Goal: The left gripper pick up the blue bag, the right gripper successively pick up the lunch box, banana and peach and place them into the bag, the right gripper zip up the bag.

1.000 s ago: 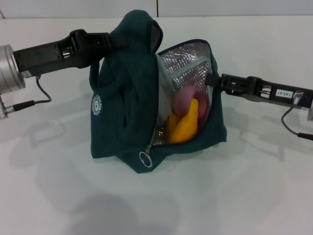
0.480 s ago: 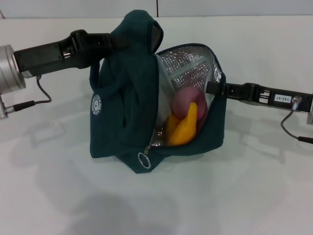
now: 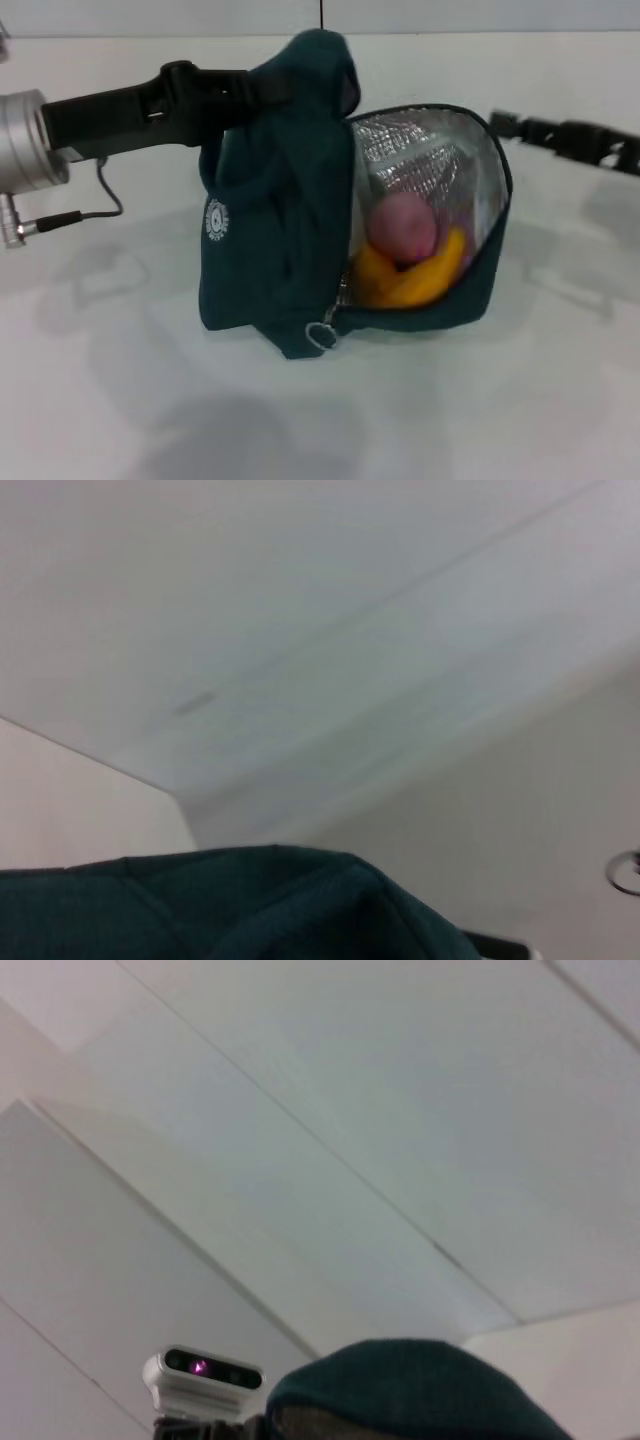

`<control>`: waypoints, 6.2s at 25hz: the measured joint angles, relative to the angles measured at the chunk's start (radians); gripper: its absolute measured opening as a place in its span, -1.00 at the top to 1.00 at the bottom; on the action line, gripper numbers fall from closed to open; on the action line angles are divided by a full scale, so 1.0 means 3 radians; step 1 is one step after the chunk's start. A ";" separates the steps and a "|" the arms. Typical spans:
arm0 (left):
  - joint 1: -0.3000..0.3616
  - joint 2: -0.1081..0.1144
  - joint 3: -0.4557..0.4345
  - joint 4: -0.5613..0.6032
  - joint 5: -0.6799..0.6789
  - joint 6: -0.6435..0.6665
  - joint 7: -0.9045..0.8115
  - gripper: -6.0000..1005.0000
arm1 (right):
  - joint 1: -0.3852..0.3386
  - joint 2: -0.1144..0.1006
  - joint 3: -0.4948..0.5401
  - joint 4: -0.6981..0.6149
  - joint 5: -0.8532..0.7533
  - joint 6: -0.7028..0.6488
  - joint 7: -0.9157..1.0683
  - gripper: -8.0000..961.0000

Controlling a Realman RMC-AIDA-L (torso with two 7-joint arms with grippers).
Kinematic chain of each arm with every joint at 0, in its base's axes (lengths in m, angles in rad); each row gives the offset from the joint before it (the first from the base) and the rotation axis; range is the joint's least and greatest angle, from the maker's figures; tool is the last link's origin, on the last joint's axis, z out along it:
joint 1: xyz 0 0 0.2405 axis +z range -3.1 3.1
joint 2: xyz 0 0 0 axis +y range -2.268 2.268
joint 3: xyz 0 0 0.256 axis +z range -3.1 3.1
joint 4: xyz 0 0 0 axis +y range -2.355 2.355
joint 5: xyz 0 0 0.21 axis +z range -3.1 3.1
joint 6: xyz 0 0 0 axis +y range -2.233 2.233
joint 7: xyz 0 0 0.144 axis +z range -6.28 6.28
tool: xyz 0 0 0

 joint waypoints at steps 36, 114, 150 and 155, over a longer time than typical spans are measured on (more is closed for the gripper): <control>-0.0065 0.0010 0.0030 -0.0127 0.0031 -0.0176 0.0101 0.91 | 0.0038 0.0037 -0.0070 0.0835 -0.0169 0.0124 0.0118 -0.44; -0.0103 -0.0110 0.0340 -0.0389 0.0174 -0.0546 0.0135 0.91 | 0.0124 -0.0151 0.0276 0.0189 -0.0074 -0.0289 -0.0124 0.96; -0.0004 -0.0094 0.0361 -0.0403 0.0194 -0.0461 0.0166 0.91 | -0.0354 -0.0033 0.0598 0.0102 -0.0116 -0.0717 -0.0728 0.15; 0.0011 -0.0091 0.0373 -0.0403 0.0196 -0.0460 0.0156 0.91 | -0.0587 0.0017 0.0826 0.0144 -0.0040 -0.1046 -0.1458 0.06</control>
